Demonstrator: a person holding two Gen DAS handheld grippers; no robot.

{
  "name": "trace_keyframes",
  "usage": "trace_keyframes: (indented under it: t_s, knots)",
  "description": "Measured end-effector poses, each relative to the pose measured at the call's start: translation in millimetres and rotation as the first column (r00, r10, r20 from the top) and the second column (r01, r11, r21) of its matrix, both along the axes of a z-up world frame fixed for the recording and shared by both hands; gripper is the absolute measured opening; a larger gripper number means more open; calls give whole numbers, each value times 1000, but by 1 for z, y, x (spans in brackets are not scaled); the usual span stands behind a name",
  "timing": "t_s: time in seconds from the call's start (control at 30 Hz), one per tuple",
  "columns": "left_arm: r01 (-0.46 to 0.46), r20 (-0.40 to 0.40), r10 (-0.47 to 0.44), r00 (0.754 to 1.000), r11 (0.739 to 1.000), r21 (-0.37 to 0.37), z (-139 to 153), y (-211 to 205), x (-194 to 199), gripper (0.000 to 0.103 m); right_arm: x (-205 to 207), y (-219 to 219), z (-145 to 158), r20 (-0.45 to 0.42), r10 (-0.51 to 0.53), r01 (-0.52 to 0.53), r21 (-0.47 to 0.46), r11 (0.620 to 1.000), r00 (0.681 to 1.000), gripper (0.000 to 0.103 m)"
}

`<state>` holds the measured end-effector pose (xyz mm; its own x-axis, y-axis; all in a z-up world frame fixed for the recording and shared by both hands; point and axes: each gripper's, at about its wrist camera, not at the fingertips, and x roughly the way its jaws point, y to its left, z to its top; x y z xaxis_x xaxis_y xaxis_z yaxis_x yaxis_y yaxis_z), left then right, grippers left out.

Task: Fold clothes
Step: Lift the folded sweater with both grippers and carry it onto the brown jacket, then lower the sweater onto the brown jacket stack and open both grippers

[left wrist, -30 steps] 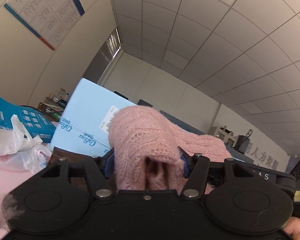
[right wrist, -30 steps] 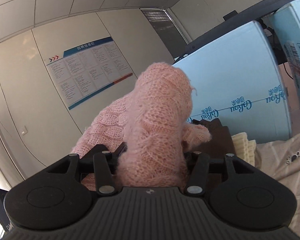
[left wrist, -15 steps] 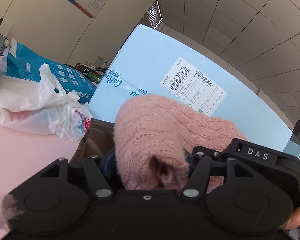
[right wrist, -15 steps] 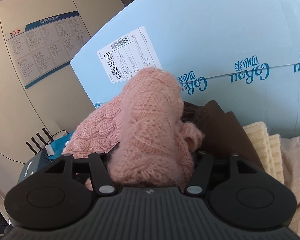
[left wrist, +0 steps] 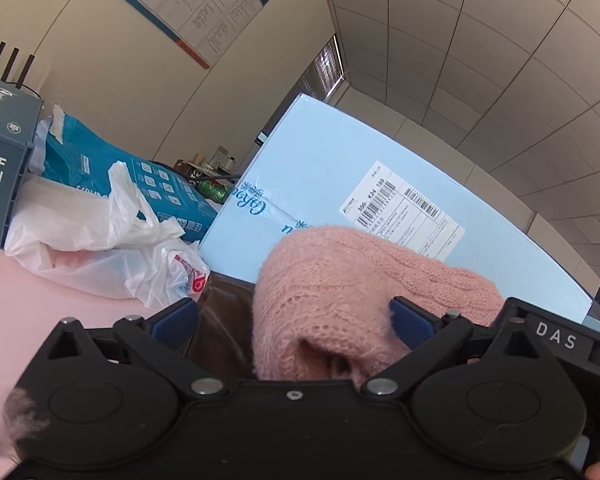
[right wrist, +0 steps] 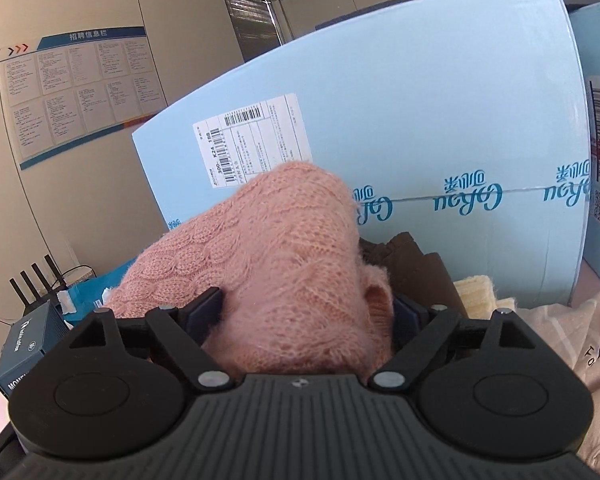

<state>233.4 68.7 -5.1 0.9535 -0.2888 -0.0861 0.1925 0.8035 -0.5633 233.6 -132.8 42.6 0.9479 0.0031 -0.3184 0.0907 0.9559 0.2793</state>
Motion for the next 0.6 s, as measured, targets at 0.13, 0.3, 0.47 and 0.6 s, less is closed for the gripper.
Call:
trace_keyframes:
  t_s: [0.13, 0.3, 0.47, 0.6]
  knots:
    - [-117, 53, 119, 992, 993, -26, 4, 9, -12, 103, -23, -4, 10, 85, -49, 52, -38, 998, 995, 87]
    - [-200, 163, 204, 965, 979, -40, 10, 17, -38, 103, -70, -13, 20, 165, -83, 86, -14, 996, 983, 90]
    - [-220, 252, 212, 944, 975, 3, 20, 17, -70, 103, -129, -19, 29, 202, -53, 60, -25, 998, 978, 103]
    - [-194, 234, 179, 955, 980, 42, 31, 14, -109, 103, -174, -23, 34, 208, -36, 49, -58, 997, 977, 103]
